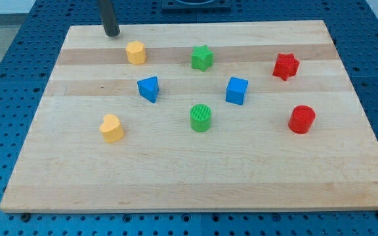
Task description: Place your hand near to the hexagon
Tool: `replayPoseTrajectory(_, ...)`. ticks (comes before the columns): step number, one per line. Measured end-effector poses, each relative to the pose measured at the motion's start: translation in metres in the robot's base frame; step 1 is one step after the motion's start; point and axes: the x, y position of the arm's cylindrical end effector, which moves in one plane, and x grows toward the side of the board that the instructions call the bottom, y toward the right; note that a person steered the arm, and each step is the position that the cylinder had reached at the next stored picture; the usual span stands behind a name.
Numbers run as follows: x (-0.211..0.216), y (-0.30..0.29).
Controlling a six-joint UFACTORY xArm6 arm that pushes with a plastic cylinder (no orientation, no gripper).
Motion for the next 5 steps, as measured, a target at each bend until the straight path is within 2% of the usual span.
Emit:
replayPoseTrajectory(4, 0.027, 0.012)
replayPoseTrajectory(5, 0.061, 0.012)
